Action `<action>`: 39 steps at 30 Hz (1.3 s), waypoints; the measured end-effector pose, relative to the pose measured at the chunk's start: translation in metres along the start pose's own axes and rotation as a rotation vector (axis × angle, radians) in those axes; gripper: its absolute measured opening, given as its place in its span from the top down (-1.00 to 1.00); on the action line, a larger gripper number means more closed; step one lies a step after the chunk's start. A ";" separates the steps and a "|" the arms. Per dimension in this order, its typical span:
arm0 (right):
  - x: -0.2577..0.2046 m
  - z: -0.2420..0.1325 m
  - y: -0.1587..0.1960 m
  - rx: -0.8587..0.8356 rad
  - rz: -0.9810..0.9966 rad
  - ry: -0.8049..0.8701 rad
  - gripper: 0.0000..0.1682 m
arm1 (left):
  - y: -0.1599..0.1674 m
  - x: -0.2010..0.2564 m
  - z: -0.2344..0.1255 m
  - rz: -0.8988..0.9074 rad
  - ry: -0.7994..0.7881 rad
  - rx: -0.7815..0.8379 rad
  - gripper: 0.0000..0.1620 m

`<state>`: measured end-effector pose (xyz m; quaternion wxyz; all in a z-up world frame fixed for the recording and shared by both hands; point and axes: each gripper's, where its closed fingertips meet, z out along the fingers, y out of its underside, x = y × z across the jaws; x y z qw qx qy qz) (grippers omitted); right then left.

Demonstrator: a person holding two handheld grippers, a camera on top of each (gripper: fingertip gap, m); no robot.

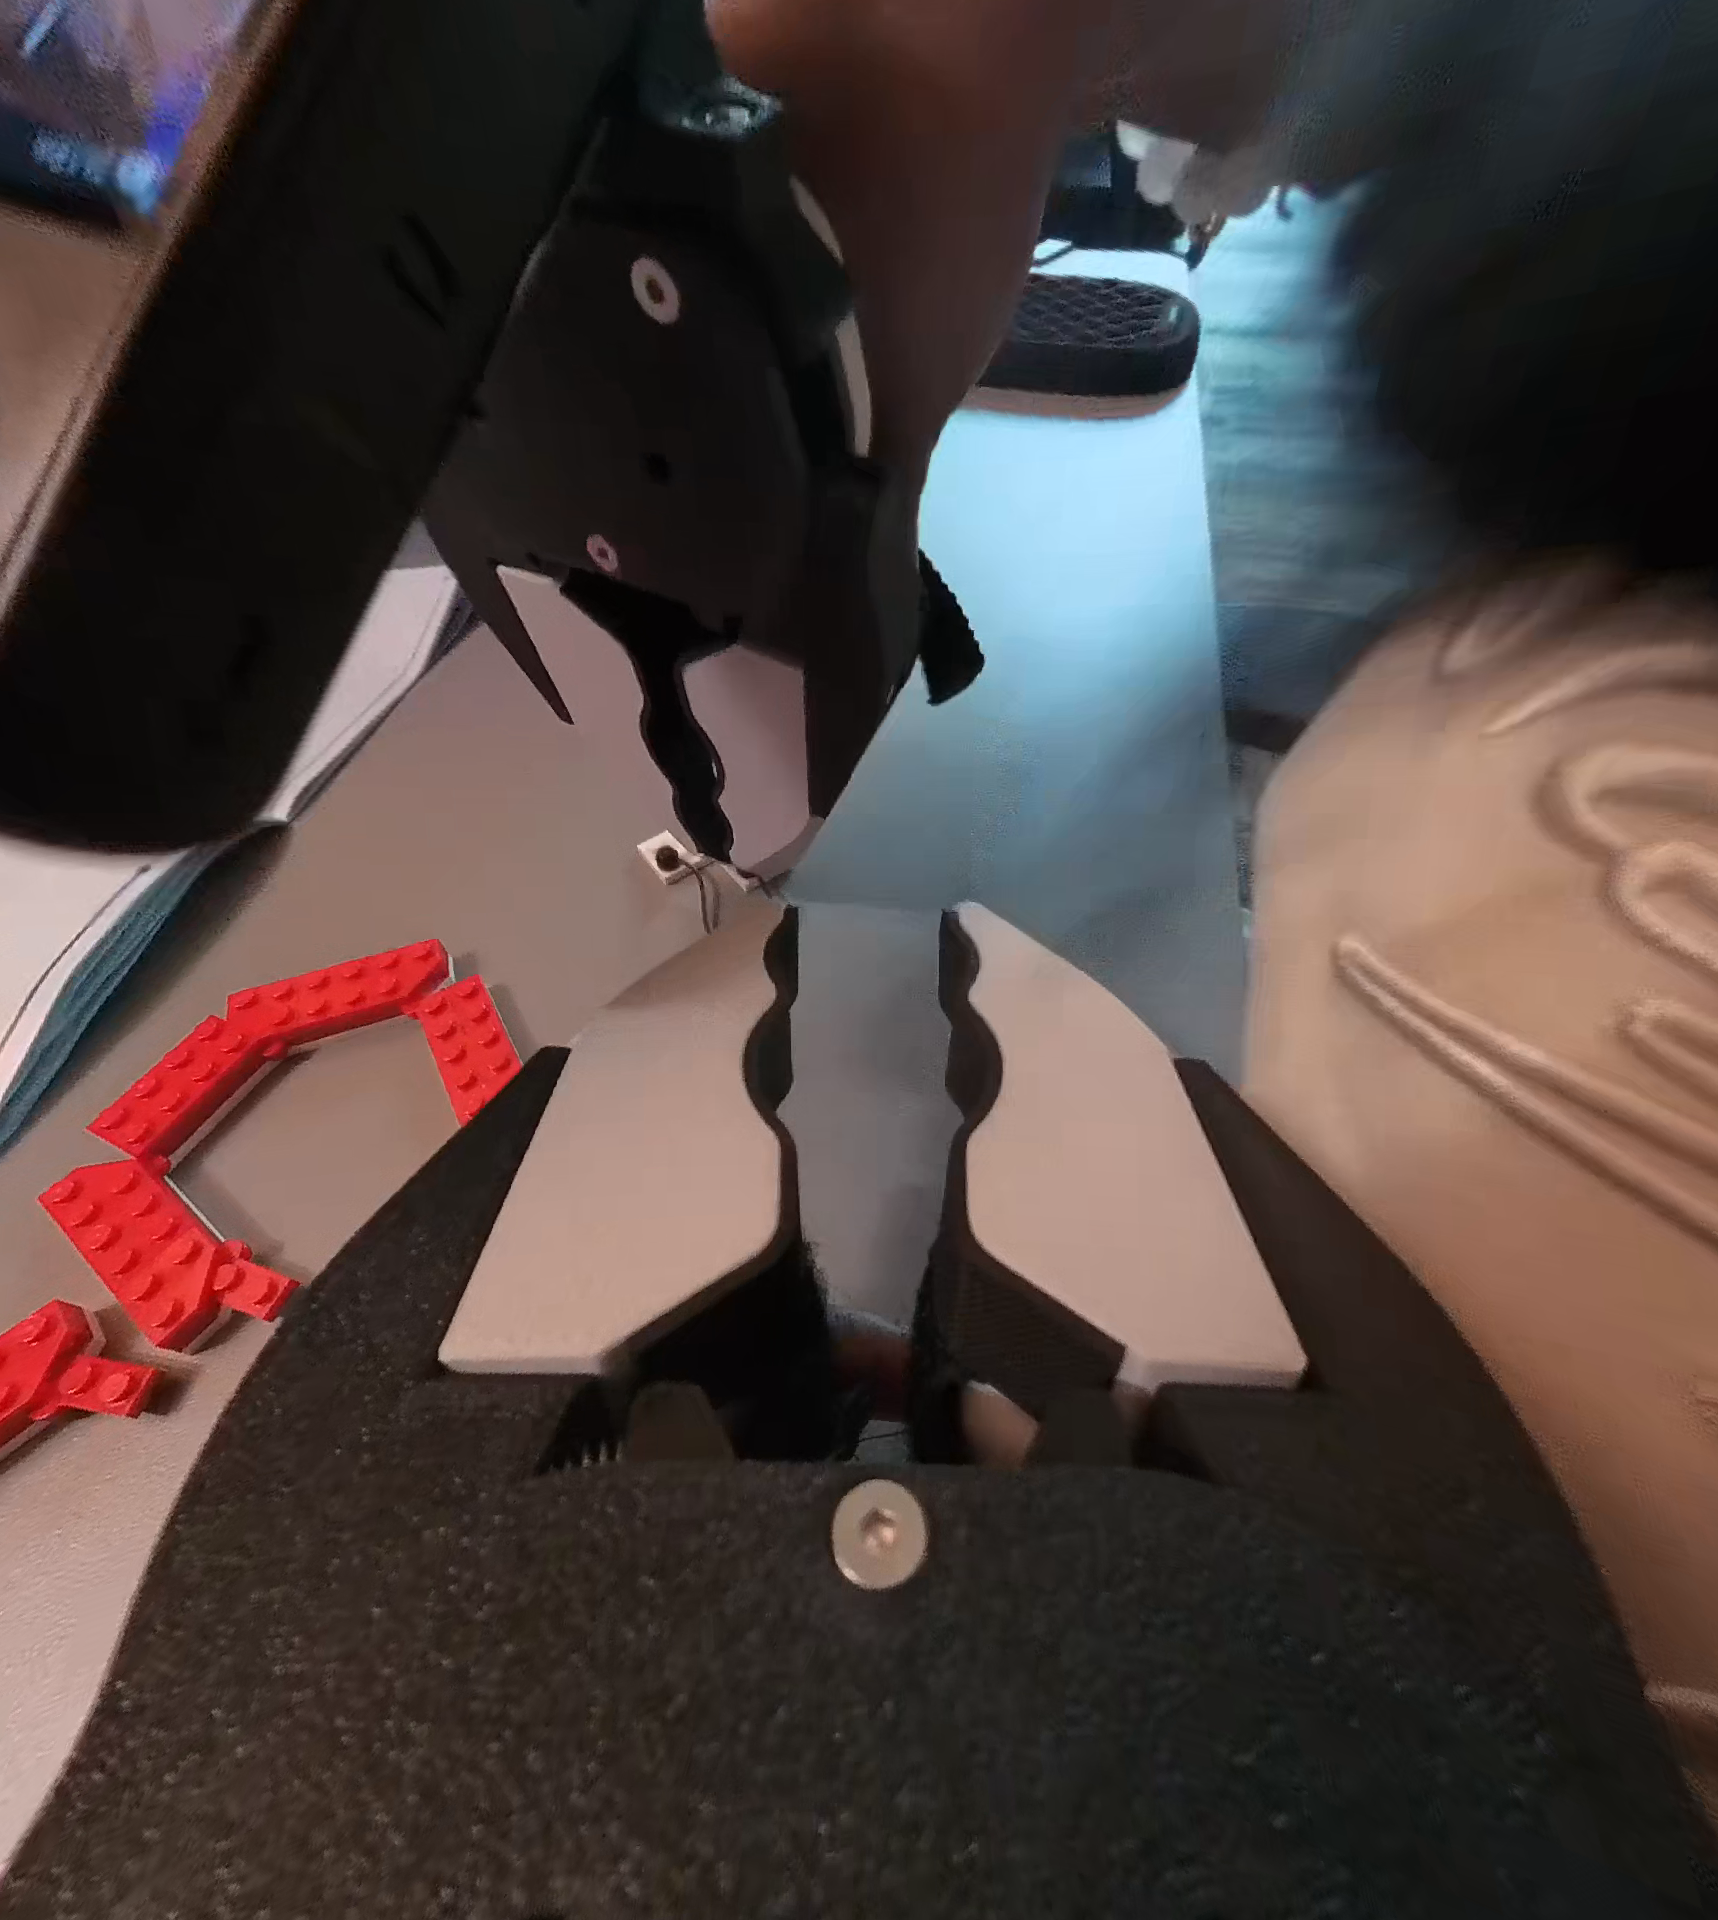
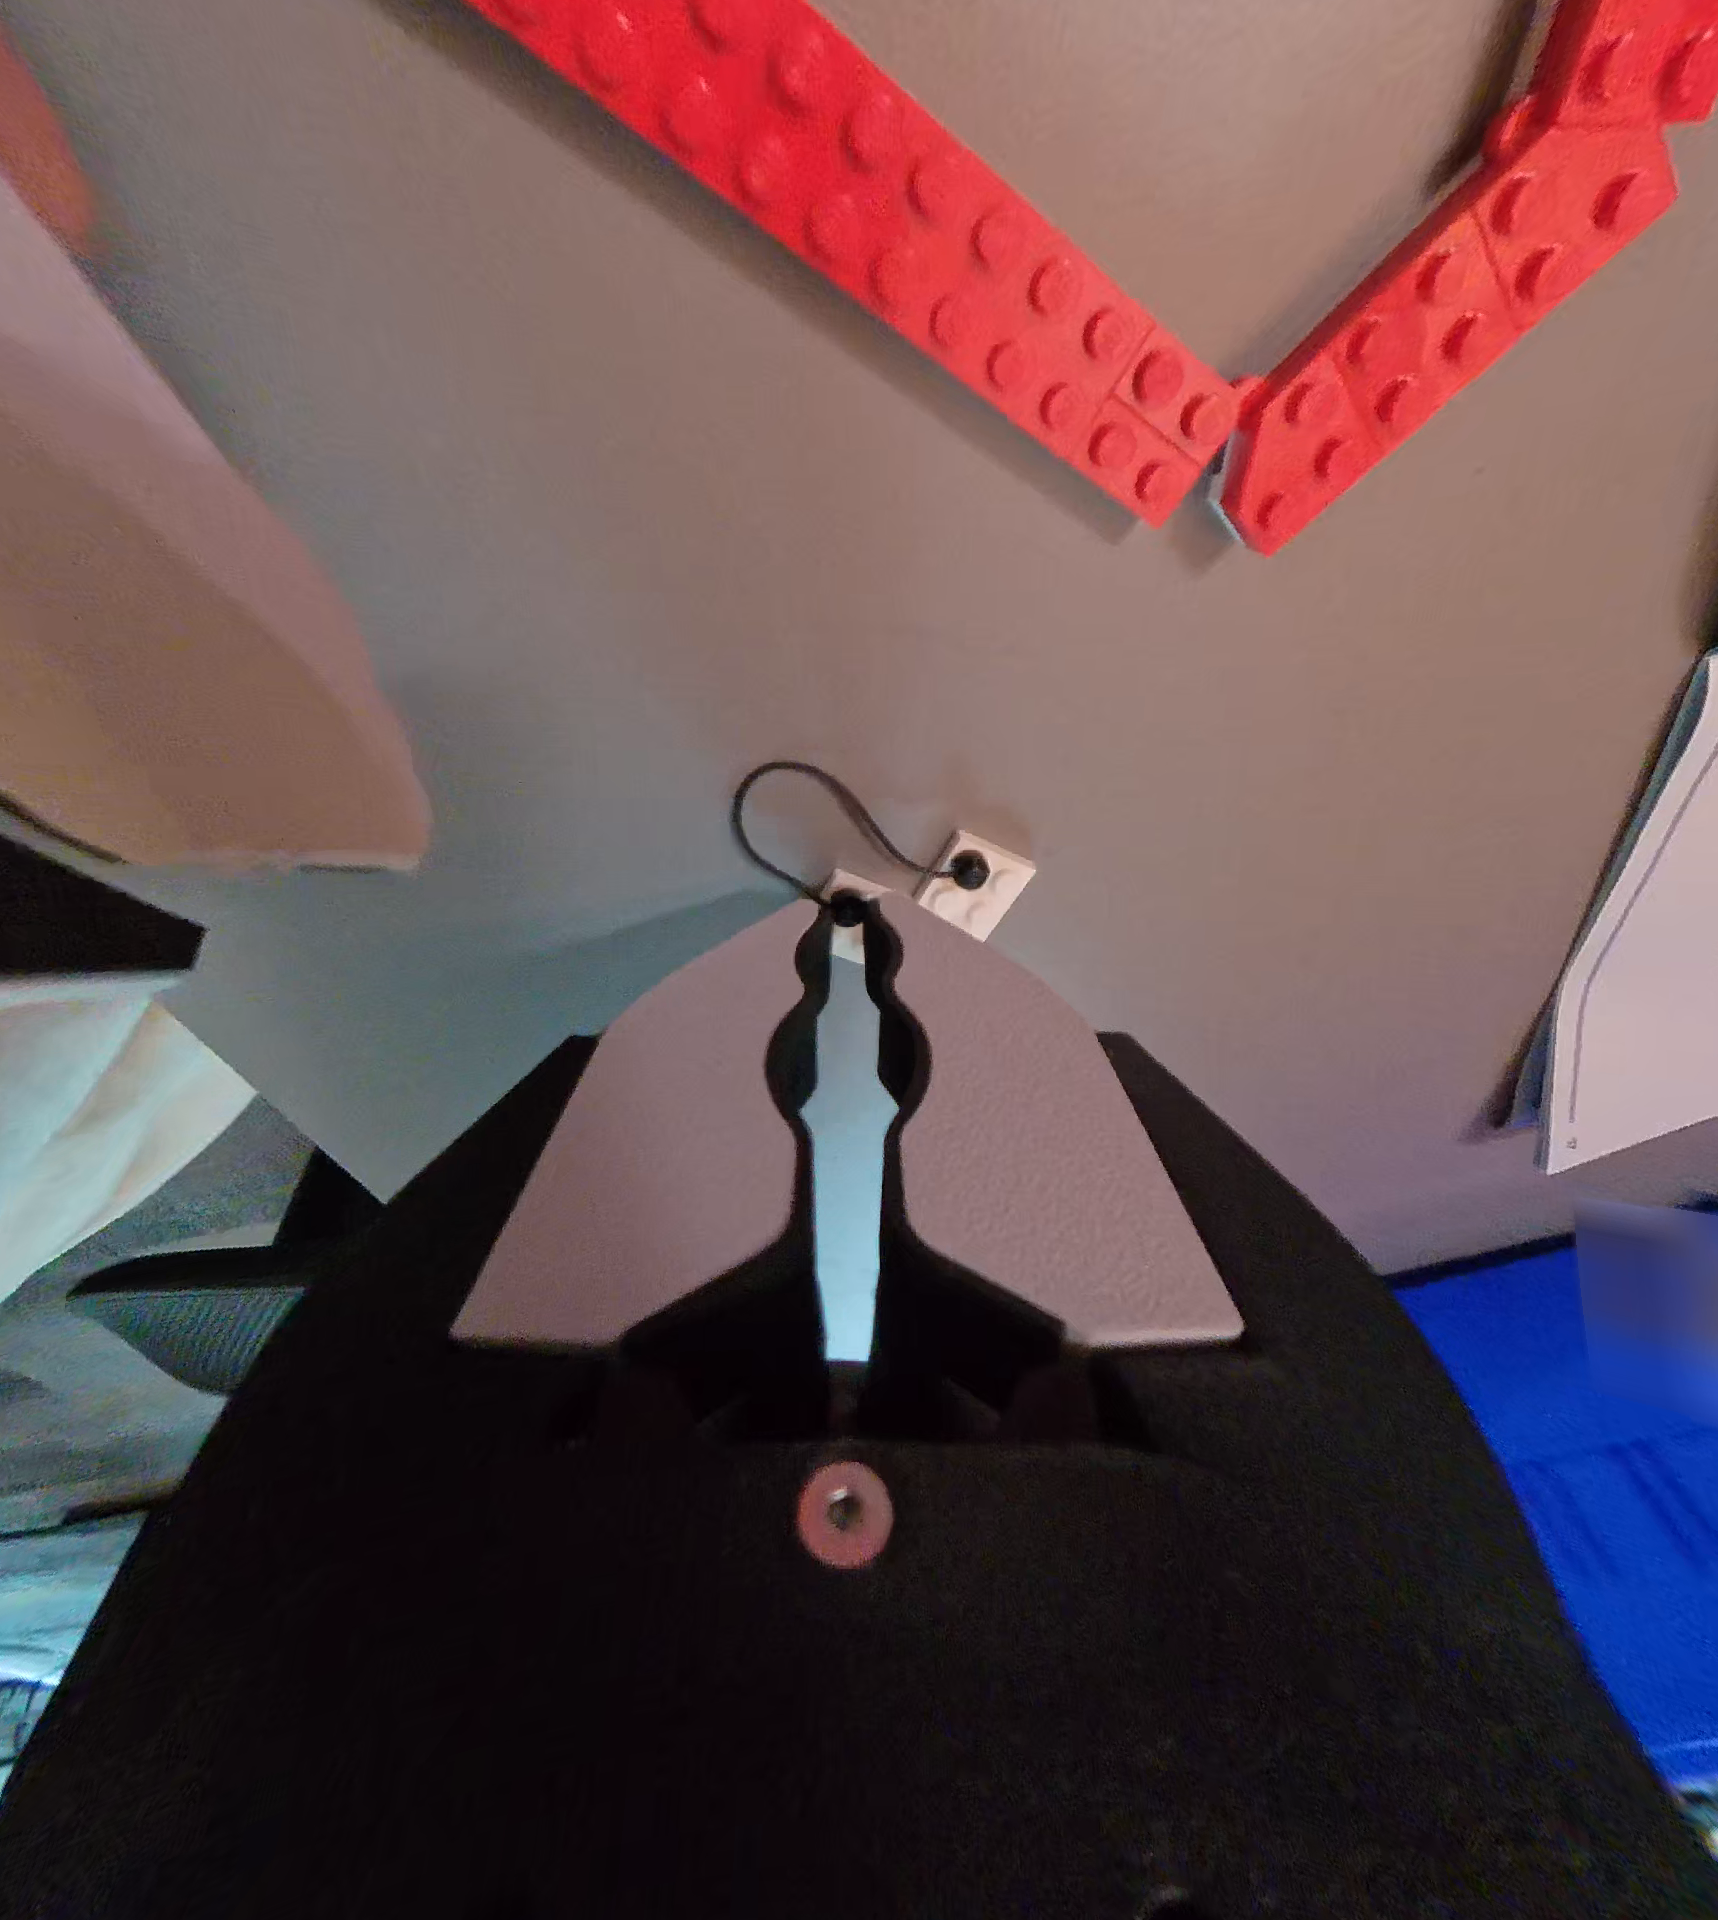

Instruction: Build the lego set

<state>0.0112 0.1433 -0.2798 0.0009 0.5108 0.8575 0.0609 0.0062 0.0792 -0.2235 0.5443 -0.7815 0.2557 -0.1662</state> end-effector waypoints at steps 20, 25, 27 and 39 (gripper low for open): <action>0.001 -0.010 0.004 0.269 0.084 -0.087 1.00 | 0.004 -0.002 0.000 0.028 -0.042 -0.034 0.69; 0.005 -0.009 0.003 0.275 0.101 -0.073 1.00 | 0.005 -0.001 0.001 0.032 -0.044 -0.037 0.69; 0.006 -0.007 0.002 0.274 0.102 -0.078 1.00 | 0.005 -0.001 0.002 0.032 -0.044 -0.036 0.69; 0.008 0.000 0.013 0.204 0.121 -0.115 1.00 | 0.005 -0.004 0.002 0.013 -0.035 -0.028 0.69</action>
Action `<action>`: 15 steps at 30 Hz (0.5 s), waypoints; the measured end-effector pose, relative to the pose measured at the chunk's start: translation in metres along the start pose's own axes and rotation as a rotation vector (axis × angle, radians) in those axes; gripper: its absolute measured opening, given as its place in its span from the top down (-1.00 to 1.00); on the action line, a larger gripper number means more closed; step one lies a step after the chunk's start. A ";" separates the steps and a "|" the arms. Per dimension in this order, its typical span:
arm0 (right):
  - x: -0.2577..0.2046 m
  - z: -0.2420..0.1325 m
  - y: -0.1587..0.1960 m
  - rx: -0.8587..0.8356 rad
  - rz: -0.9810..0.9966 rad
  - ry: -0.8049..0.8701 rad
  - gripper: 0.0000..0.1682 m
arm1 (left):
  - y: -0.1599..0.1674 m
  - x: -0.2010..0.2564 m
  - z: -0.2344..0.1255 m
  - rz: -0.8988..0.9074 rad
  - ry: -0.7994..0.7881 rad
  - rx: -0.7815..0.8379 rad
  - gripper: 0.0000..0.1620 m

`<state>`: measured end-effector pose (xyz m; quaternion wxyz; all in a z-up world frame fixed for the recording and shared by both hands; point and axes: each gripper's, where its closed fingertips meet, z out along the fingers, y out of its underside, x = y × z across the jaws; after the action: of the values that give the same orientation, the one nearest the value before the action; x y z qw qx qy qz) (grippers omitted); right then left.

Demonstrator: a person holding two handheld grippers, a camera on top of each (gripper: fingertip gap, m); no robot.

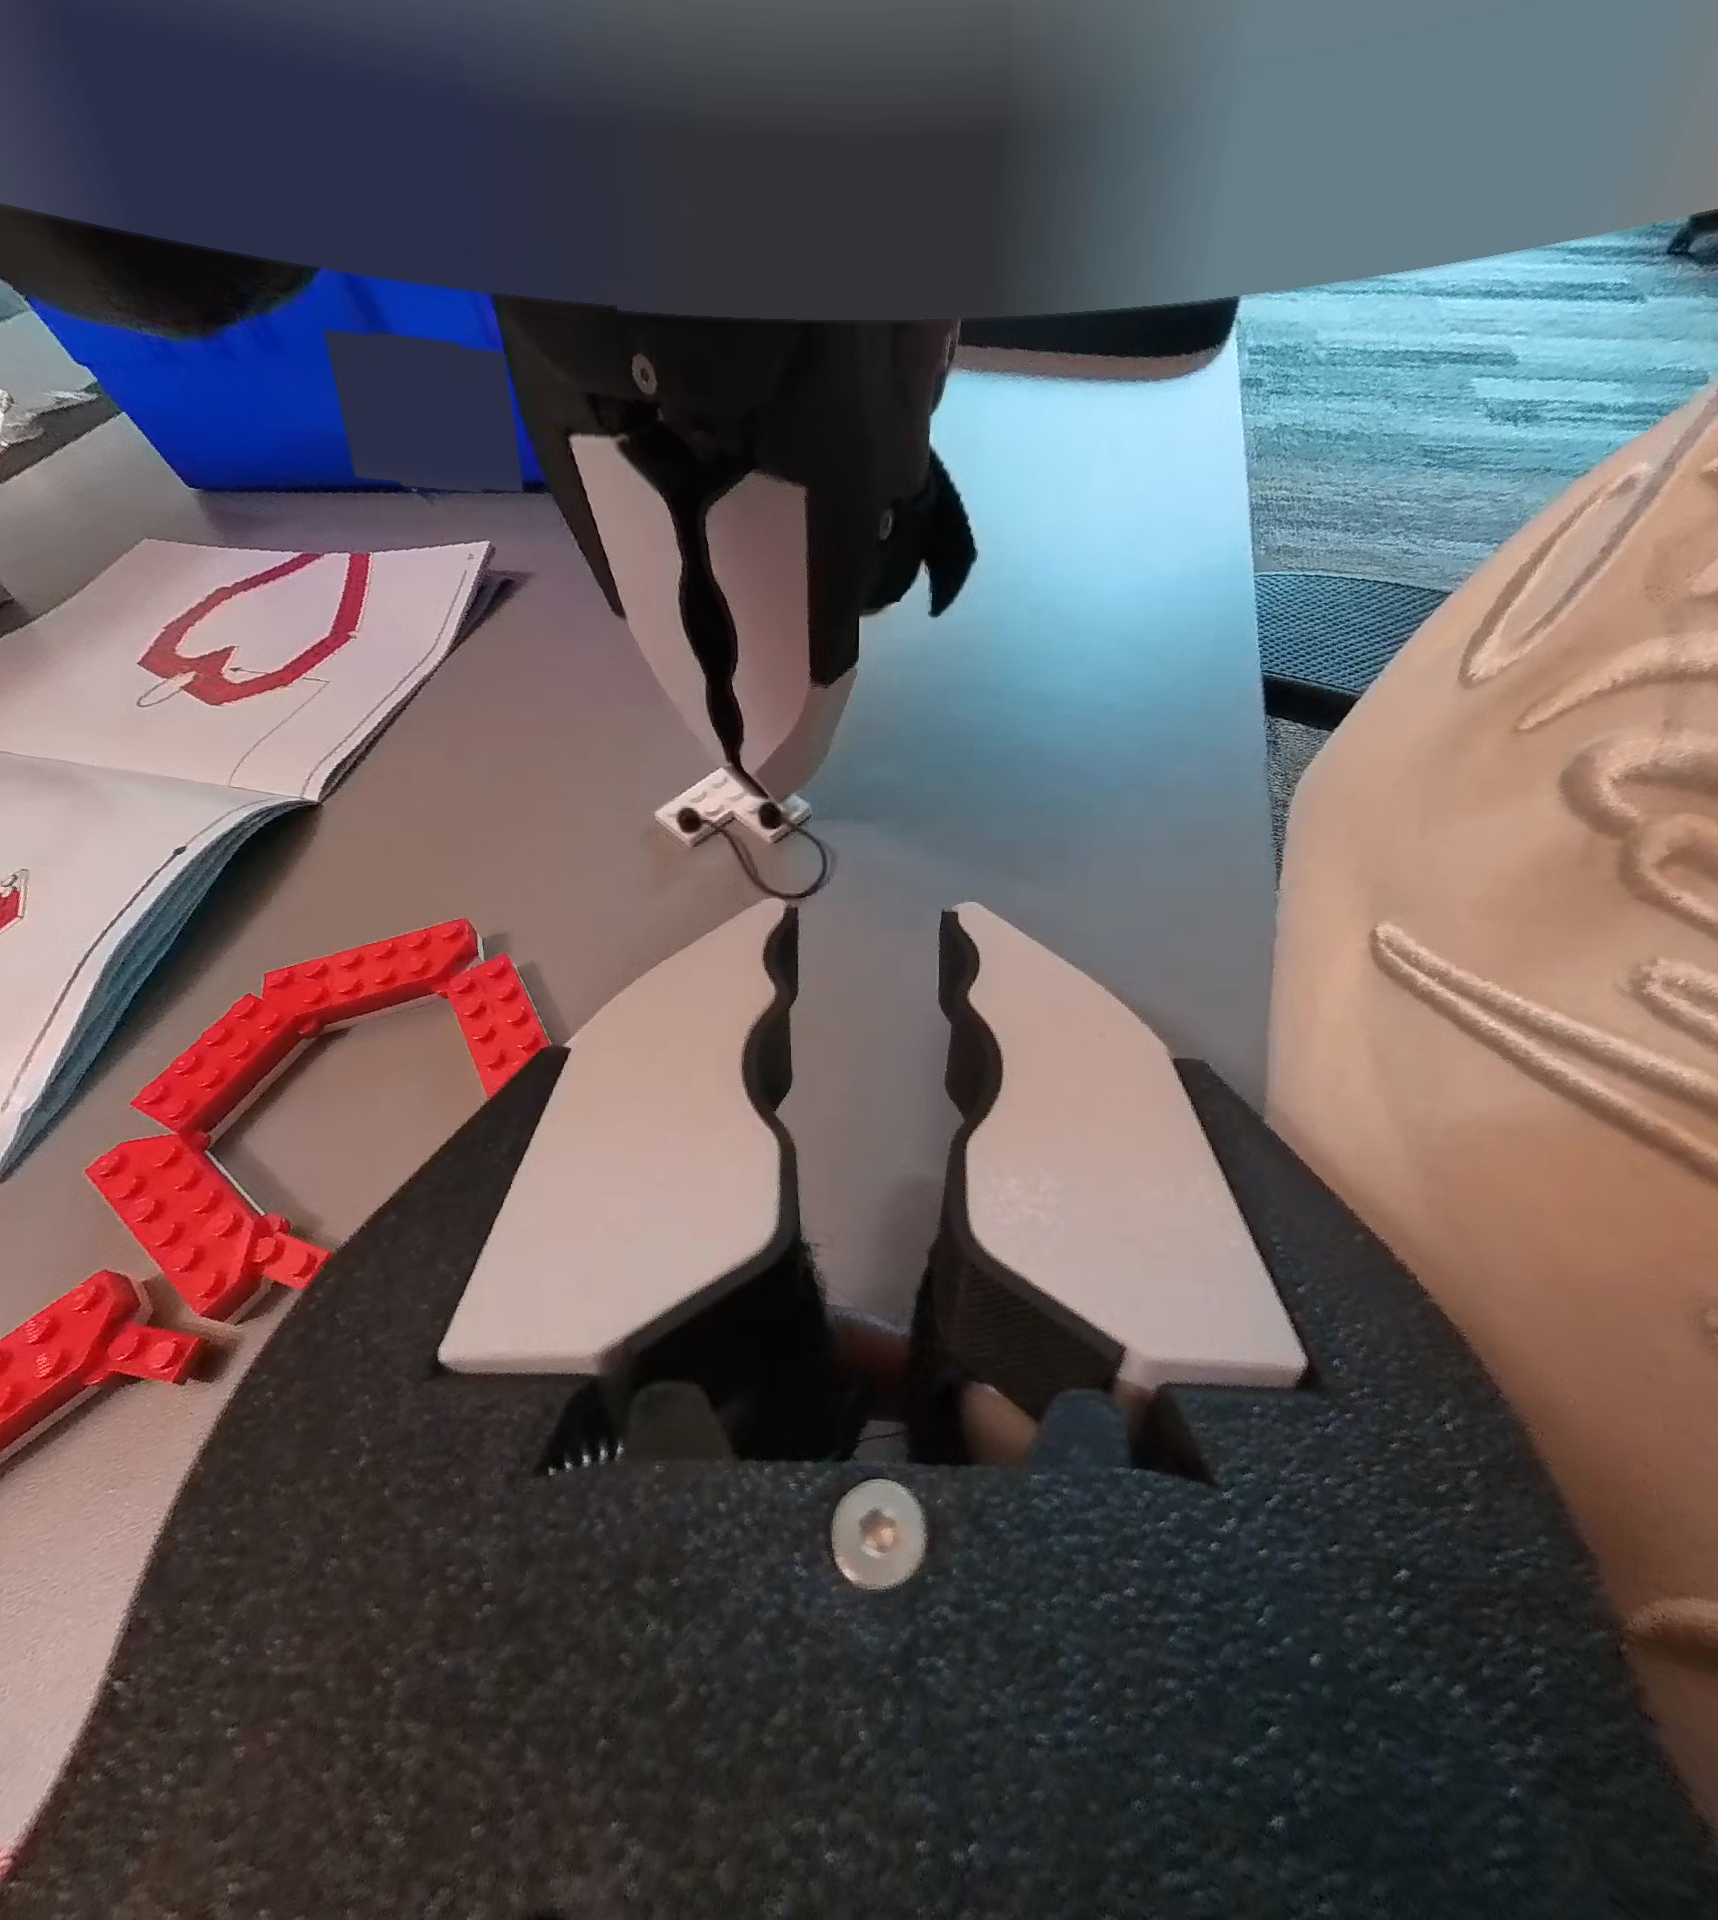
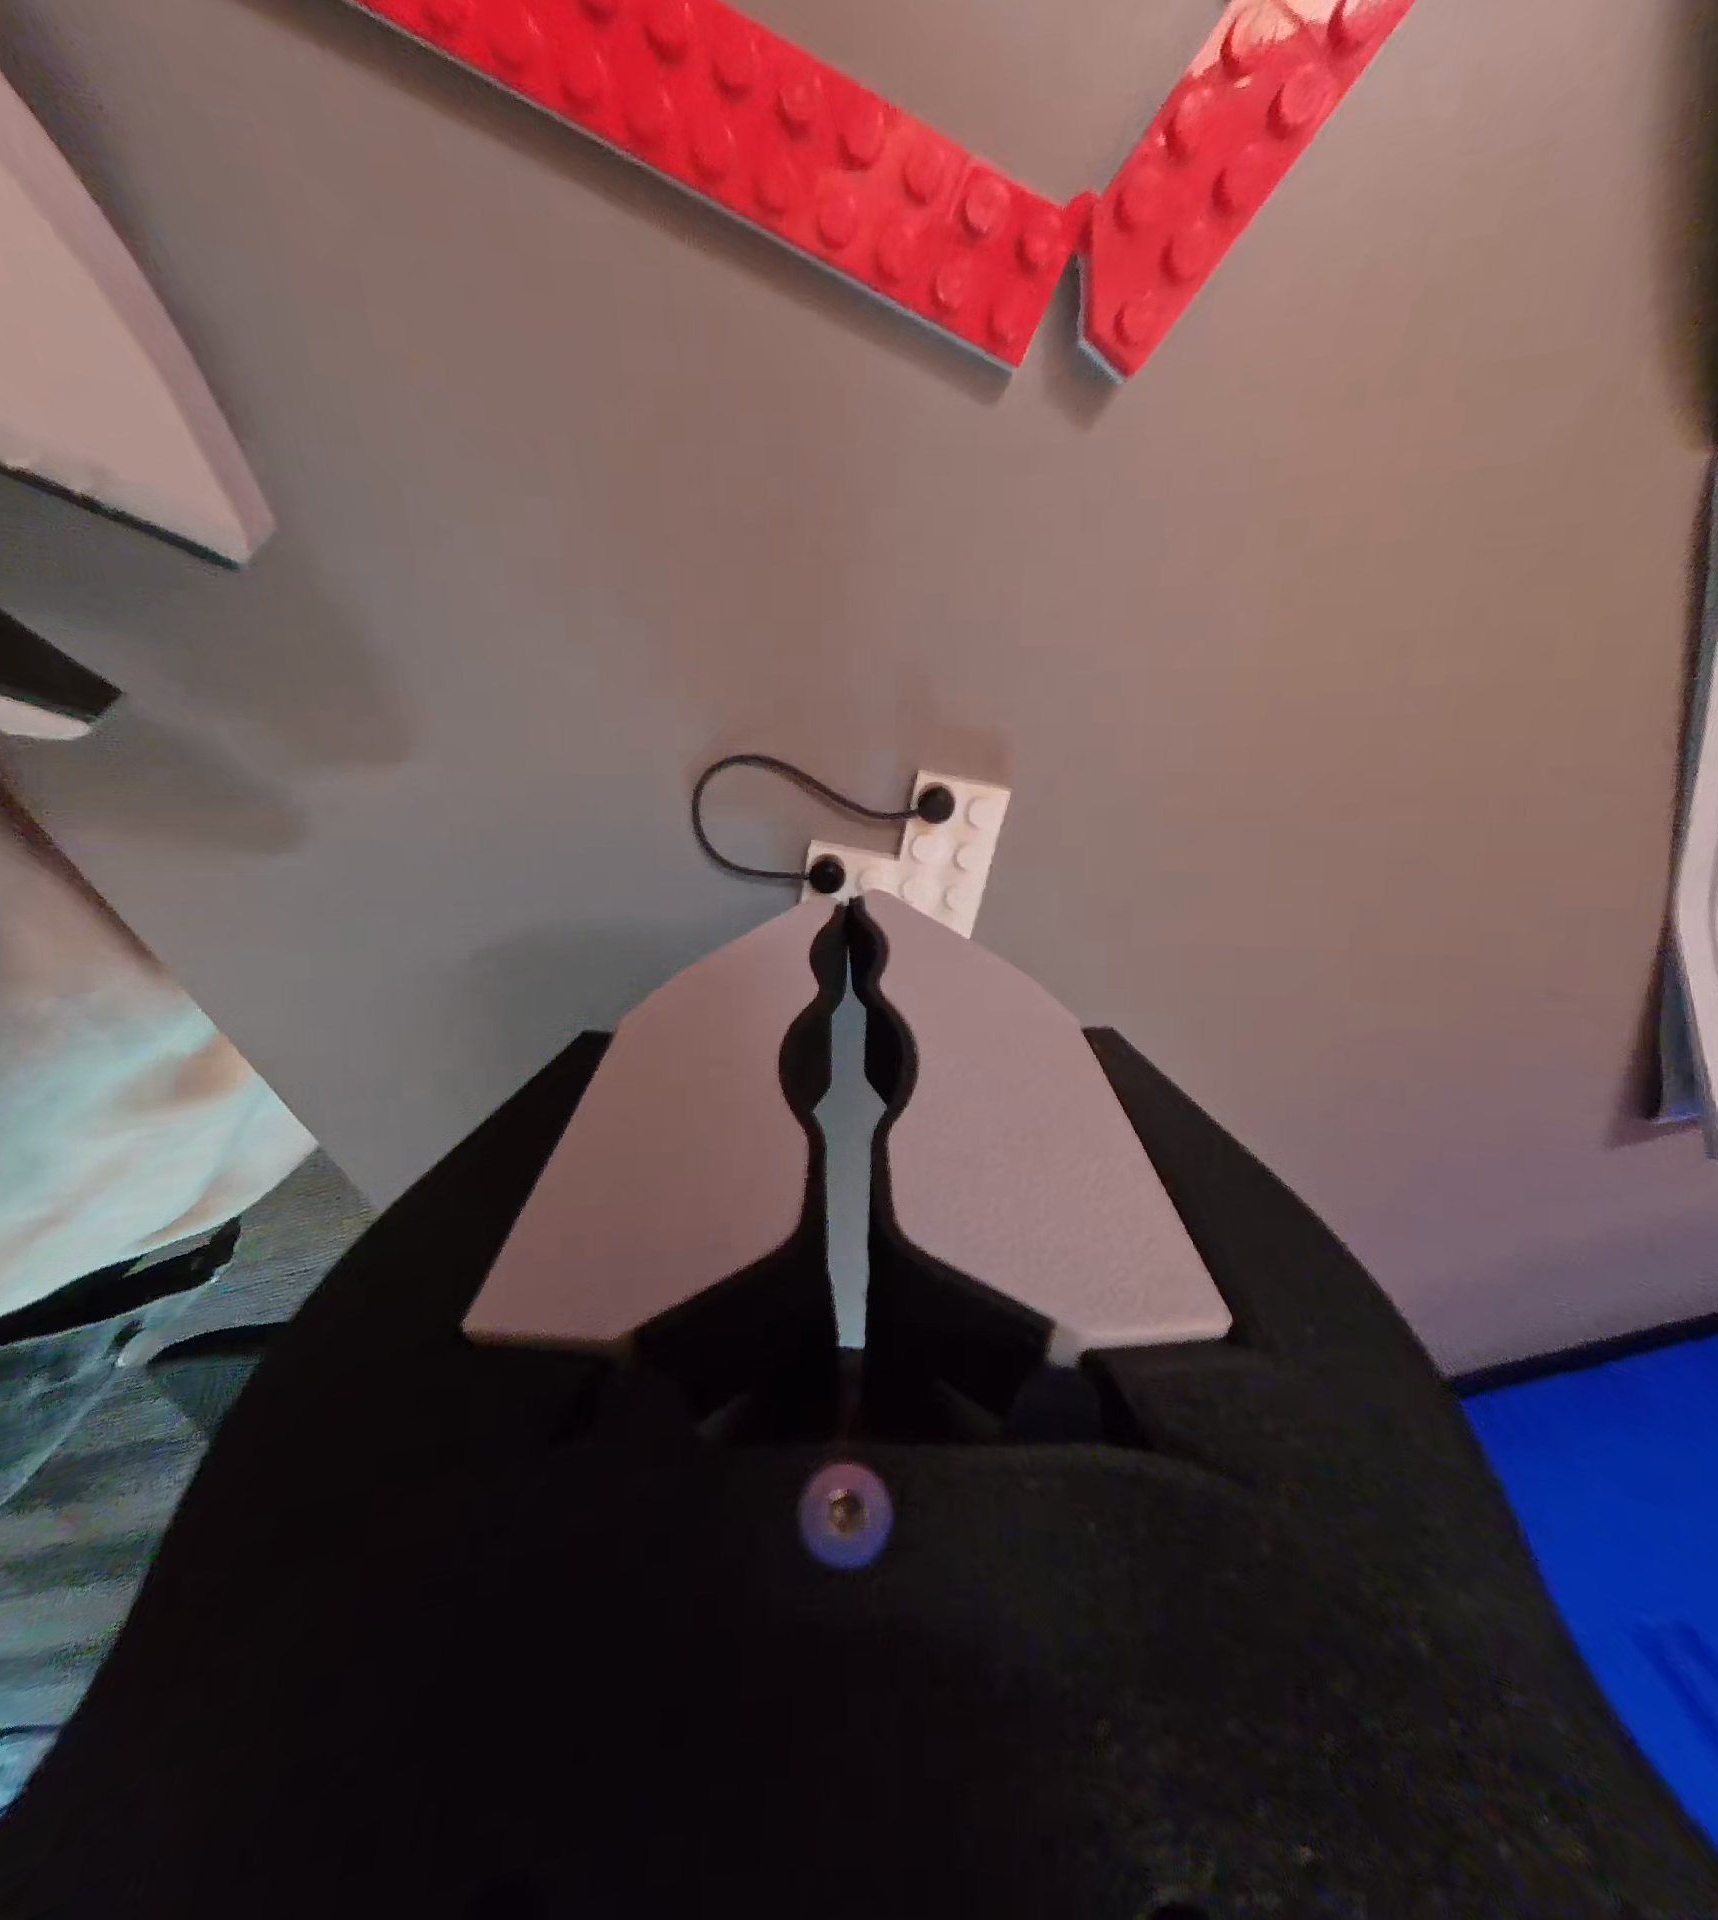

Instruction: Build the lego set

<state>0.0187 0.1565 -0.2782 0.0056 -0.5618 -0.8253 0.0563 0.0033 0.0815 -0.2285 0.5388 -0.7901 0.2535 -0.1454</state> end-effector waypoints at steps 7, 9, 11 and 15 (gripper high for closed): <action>-0.004 -0.005 -0.008 0.036 -0.024 -0.031 1.00 | 0.000 0.000 0.000 0.003 0.001 -0.005 0.69; -0.004 -0.002 -0.006 0.025 -0.023 -0.024 1.00 | 0.001 0.002 -0.001 0.006 0.000 -0.004 0.69; -0.003 -0.001 -0.007 0.040 -0.014 -0.028 1.00 | 0.001 0.002 -0.001 0.008 -0.001 -0.006 0.69; -0.003 -0.001 -0.004 0.025 -0.010 -0.027 1.00 | 0.001 0.002 0.000 0.011 -0.002 -0.010 0.69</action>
<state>0.0160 0.1518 -0.2764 0.0019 -0.5568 -0.8273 0.0744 0.0049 0.0797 -0.2292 0.5360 -0.7915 0.2581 -0.1403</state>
